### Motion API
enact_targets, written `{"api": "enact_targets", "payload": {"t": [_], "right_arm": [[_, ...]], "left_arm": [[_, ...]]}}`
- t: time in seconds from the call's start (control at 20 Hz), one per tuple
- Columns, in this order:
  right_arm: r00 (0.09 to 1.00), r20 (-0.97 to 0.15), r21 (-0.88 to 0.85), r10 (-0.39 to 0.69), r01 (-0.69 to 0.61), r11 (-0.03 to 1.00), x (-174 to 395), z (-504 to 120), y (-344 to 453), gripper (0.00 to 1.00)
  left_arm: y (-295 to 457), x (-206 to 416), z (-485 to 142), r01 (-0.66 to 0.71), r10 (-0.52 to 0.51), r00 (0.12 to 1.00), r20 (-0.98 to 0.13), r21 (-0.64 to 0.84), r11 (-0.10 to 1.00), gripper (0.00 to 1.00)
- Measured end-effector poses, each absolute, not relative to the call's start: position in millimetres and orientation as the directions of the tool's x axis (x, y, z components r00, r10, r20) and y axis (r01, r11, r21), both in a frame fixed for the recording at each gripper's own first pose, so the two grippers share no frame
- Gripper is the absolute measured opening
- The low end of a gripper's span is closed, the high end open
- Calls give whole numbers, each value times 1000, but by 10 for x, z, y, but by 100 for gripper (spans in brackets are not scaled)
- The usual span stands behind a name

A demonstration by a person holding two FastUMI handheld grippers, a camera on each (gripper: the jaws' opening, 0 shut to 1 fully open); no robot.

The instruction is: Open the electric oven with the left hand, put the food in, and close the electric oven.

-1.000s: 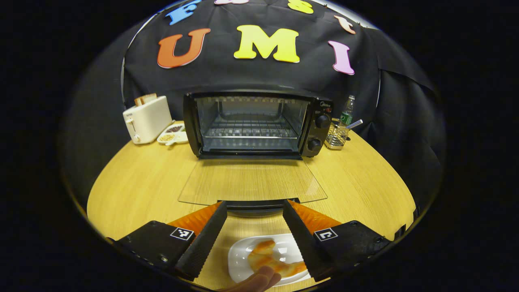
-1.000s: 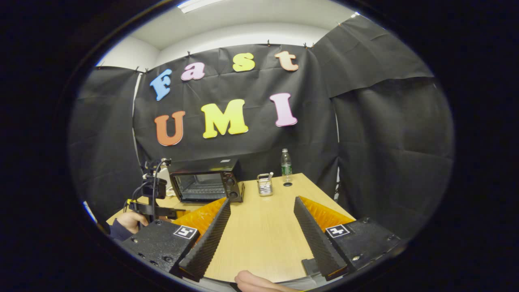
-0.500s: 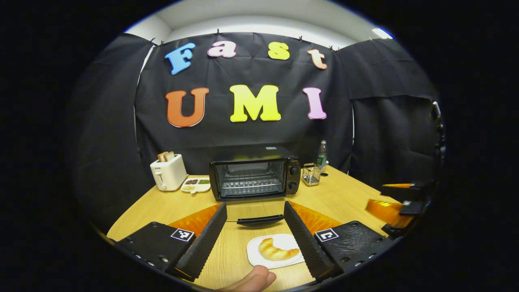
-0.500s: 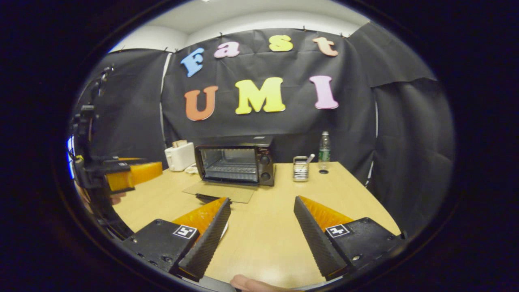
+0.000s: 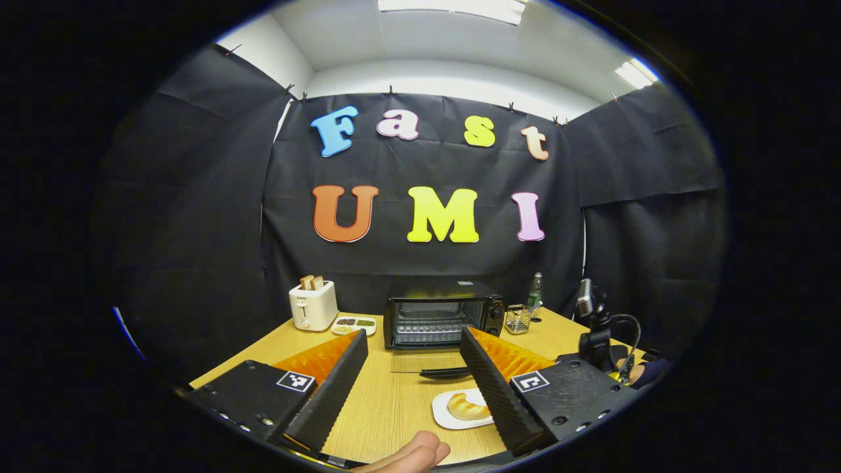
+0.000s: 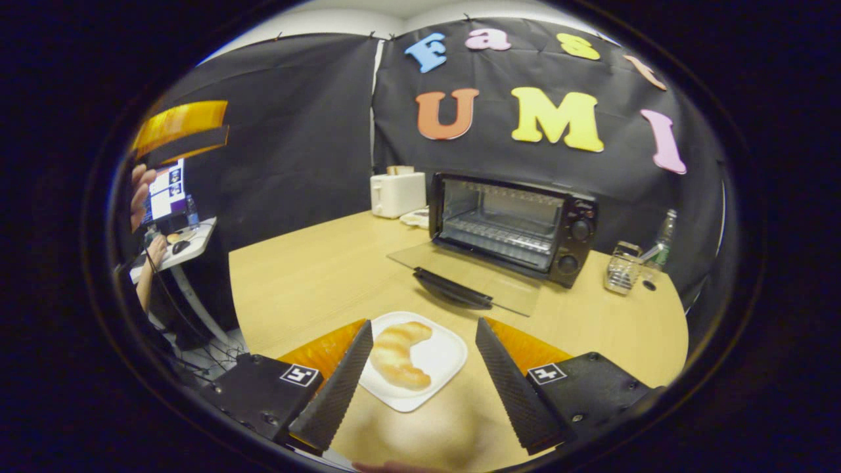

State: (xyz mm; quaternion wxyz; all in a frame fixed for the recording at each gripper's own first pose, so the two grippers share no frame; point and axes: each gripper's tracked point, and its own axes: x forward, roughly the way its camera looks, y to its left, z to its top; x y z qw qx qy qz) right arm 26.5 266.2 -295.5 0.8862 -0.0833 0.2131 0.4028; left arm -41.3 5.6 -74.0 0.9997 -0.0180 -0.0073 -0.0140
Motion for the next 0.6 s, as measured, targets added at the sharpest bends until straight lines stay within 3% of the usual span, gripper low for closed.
{"api": "enact_targets", "payload": {"t": [0.4,0.6], "right_arm": [[538,-532,149,653,-700,698,317,-3405,3000,100],[531,-589,121,609,-687,717,258,-3637,3073,93]], "left_arm": [[121,-426,-960,46,-46,999,-17,-2,999,92],[172,-432,-1029,41,-41,998,-37,5,999,92]]}}
